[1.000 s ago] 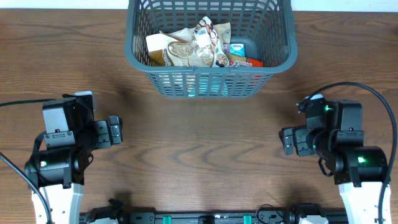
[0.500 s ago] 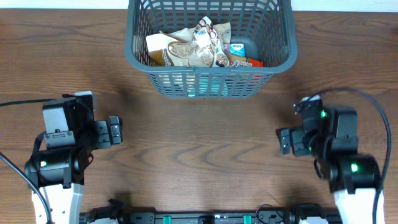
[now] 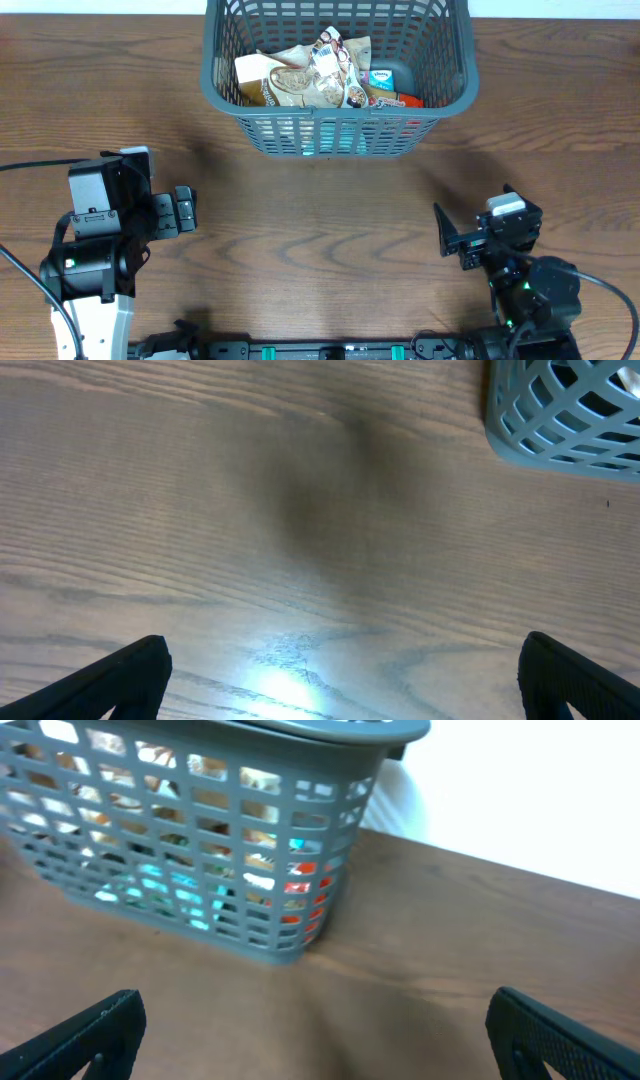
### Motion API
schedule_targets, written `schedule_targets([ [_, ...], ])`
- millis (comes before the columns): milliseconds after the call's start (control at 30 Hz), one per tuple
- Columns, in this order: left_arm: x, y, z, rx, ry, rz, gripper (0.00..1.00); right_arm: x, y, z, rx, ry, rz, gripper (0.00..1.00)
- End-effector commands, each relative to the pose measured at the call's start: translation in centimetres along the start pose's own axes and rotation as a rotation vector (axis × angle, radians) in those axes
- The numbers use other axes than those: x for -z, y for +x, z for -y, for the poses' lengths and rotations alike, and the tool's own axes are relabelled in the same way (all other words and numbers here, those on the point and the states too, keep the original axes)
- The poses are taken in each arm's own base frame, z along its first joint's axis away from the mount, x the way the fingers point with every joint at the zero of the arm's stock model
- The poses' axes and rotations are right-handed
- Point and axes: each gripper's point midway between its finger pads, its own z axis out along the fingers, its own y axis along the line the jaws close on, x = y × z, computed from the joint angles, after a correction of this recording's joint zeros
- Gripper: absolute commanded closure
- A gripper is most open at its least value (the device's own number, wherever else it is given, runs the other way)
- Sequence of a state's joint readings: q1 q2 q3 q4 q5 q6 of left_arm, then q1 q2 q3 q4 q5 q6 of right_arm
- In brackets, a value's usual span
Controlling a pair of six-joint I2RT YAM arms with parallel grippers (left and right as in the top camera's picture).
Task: Pack container
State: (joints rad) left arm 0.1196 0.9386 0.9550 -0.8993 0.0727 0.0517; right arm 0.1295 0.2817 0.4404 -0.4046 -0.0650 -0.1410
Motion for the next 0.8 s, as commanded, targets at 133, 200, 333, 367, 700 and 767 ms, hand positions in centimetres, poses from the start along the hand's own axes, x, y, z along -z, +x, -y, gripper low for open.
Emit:
schedule_targets([
  [133,0.2,-0.1,0.1,0.008,0.007,0.007,0.01,-1.0,1.1,0.9,-0.008,0.081,0.122,0.01],
  [200,0.2,-0.1,0.1,0.008,0.007,0.007,0.01,-1.2,1.8,1.3,-0.01,0.109,0.139,0.01],
  [333,0.2,-0.1,0.1,0.008,0.007,0.007,0.01,-1.7,3.5,1.9,-0.037,0.156,0.147,0.01],
  [367,0.2,-0.1,0.1,0.008,0.007,0.007,0.01,-1.7,3.9,1.9,-0.04,0.159,0.149,0.01],
  [700,0.2,-0.1,0.1,0.008,0.007,0.007,0.01,-2.2,6.4,1.6,-0.04,0.162,0.155,0.01],
  [767,0.2,-0.1,0.1,0.008,0.007,0.007,0.01,-2.3,6.5,1.5,-0.039,0.158,0.152,0.01],
])
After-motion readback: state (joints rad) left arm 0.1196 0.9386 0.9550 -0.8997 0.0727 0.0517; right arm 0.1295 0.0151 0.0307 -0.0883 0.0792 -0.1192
